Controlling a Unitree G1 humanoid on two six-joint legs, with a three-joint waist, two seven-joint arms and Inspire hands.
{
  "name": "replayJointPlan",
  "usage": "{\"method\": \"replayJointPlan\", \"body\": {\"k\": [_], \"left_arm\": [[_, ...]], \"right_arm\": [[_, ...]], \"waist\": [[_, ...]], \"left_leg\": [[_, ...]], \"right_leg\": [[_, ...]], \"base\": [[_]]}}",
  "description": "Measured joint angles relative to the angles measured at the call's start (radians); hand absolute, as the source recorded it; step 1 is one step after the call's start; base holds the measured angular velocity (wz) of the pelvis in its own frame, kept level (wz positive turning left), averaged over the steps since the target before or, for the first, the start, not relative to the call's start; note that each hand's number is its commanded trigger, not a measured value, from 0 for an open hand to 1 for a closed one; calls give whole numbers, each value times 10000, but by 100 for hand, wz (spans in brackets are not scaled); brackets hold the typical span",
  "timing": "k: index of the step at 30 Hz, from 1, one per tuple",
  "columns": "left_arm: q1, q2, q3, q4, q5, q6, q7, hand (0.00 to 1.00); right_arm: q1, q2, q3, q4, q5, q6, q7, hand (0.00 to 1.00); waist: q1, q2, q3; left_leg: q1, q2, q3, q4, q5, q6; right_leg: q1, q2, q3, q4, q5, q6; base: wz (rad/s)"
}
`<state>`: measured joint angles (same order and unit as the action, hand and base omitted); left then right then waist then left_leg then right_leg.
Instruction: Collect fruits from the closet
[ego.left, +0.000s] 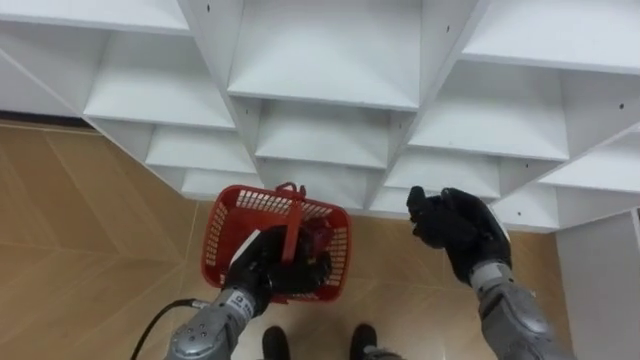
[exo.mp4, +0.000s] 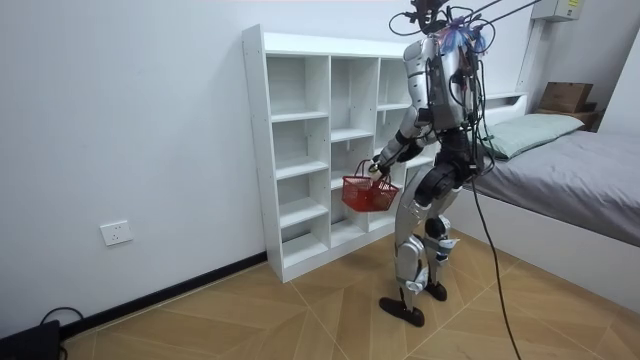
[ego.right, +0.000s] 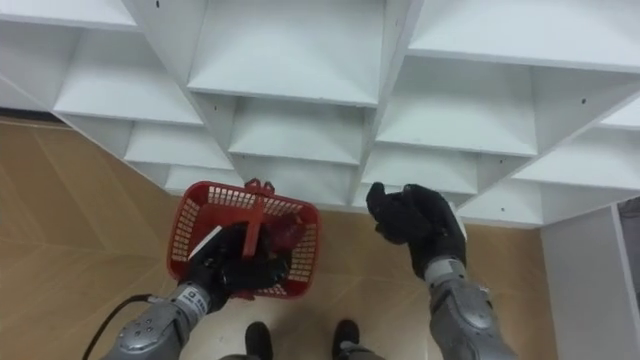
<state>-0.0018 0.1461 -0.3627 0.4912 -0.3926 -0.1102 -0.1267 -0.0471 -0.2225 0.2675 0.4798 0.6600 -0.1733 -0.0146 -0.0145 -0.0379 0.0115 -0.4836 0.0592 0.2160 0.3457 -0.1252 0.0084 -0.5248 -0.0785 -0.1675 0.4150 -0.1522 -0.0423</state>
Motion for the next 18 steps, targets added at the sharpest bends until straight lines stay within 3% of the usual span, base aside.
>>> {"method": "replayJointPlan", "body": {"k": [3, 9, 14, 18], "left_arm": [[8, 28, -122, -3, -248, -20, -20, 100], [-74, -285, -572, -15, -1416, -49, -251, 100], [-121, -547, -949, -42, -1725, -83, -445, 100], [-178, -563, -1089, -44, -1868, -96, -676, 100]], "right_arm": [[-15, 42, 51, -325, -388, -17, 179, 100], [-184, 293, 431, -765, -1926, -179, 392, 100], [-497, 433, 986, -780, -2336, -218, 399, 100], [-719, 500, 1034, -795, -2378, -218, 452, 100]], "waist": [[-41, 65, 5], [111, 319, 1], [234, 351, 9], [230, 340, 15]], "left_leg": [[-1, 8, 3, 2, -3, 0], [-95, 36, 38, -20, -3, -4], [-118, 49, 85, -40, -5, -8], [-138, 38, 116, -63, -5, -7]], "right_leg": [[1, 16, 8, -11, 8, 0], [-142, 87, 43, -27, 31, -20], [-214, 61, 141, 1, 29, -28], [-249, 47, 148, 9, 24, -20]], "base": [[0], [-3], [-4], [0]]}}
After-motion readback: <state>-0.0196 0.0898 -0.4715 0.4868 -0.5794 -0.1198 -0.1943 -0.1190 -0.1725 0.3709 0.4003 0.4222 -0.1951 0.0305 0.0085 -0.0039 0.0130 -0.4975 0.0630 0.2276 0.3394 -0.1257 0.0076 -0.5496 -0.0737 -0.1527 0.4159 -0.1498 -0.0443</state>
